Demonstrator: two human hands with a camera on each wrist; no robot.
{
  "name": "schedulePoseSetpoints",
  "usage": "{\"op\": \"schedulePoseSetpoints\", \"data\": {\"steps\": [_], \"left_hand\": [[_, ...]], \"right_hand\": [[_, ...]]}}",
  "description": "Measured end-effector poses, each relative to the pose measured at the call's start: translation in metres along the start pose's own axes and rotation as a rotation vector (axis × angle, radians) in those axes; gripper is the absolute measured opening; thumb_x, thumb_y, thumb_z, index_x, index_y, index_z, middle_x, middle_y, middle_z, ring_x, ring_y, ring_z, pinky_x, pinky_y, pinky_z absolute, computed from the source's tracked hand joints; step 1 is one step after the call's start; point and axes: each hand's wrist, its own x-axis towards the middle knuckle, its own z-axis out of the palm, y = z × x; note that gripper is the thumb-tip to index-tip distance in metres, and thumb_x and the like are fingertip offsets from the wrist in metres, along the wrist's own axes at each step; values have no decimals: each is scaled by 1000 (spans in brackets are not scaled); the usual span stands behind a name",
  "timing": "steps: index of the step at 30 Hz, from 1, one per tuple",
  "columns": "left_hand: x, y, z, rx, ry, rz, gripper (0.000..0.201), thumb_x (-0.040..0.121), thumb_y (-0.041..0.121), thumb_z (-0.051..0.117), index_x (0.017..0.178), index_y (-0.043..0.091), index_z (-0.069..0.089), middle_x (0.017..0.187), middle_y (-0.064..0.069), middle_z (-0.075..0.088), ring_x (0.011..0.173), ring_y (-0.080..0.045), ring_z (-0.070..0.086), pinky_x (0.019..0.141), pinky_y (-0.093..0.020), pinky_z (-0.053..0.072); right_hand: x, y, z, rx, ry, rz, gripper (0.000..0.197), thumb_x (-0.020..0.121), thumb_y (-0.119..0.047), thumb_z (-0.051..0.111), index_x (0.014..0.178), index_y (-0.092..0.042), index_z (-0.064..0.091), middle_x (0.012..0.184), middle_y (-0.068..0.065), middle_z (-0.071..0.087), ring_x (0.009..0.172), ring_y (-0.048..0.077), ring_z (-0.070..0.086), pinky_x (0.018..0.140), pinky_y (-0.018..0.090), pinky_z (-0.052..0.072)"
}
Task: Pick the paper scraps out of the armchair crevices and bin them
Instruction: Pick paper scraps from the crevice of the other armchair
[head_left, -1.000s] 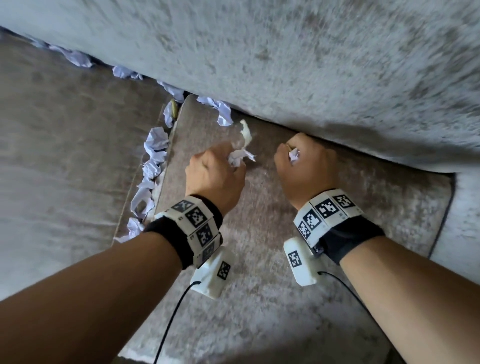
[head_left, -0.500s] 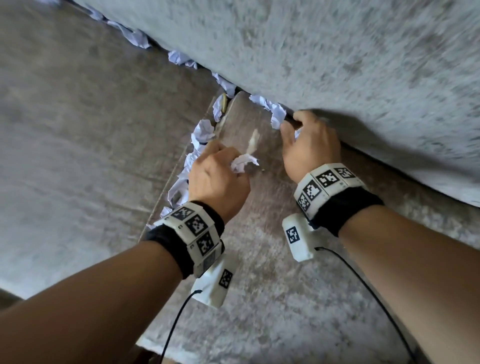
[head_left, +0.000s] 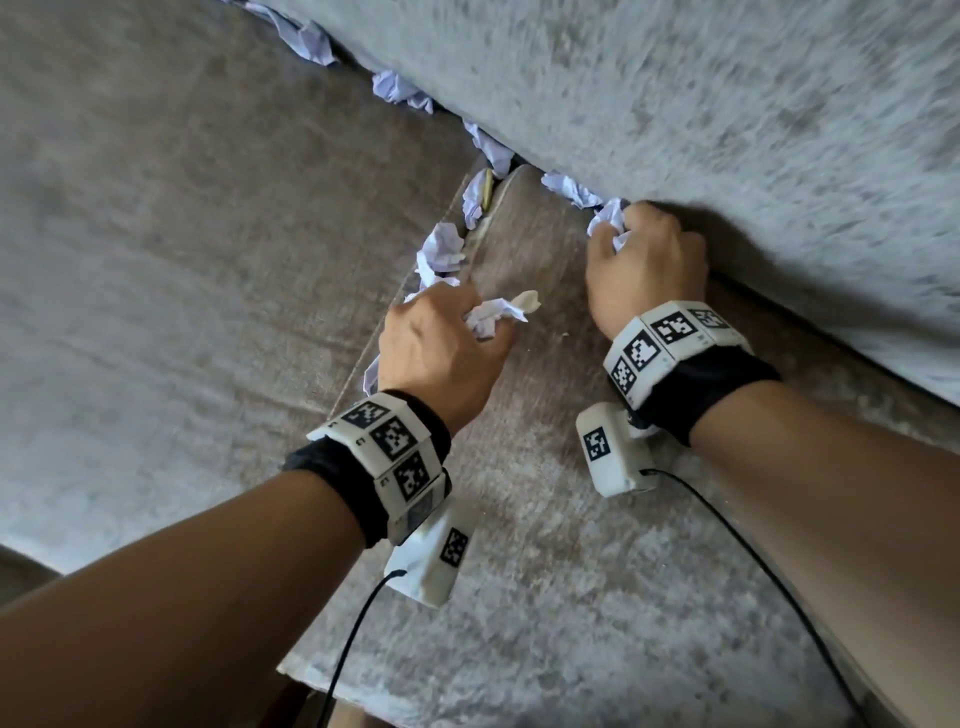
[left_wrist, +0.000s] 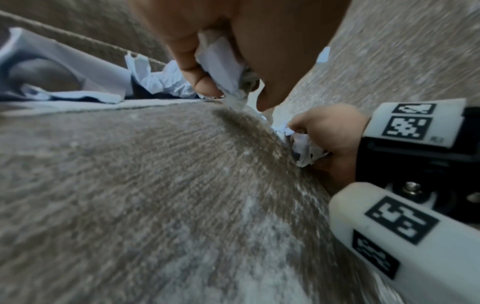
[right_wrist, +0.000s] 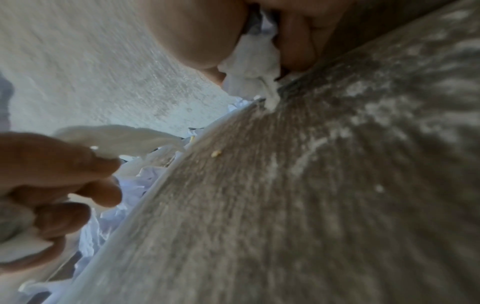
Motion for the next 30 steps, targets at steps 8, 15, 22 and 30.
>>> {"op": "schedulePoseSetpoints", "data": {"steps": [8,15,22,30], "left_hand": [[1,21,5,26,-27,17,30,85,32,64,65,14,51,55,4,46,56,-17,45,54,-30,33],[33,47,15,55,-21,91,21,88,34,62,102,23,72,109,-1,62,93,-21,57,70,-25,35],[70,71,47,209,-37,125,43,88,37,61,123,12,60,134,-9,52,120,-30,49,91,-36,40],[83,73,63,213,33,46,53,75,58,64,109,18,63,115,-7,63,109,-34,56,84,-39,43]], "right_hand": [[-22,22,-13,163,163,-84,45,86,-20,56,54,-24,25,63,16,60,58,30,43,57,23,13],[-35,34,-31,219,154,-24,28,68,-28,46,50,-11,32,44,5,47,43,25,36,42,22,21],[-42,75,-42,367,234,16,19,67,-18,56,55,-15,41,48,1,47,47,24,46,42,27,28],[-54,103,-42,358,242,91,21,67,-15,67,62,-23,49,58,-15,47,55,12,46,49,5,22]]}}
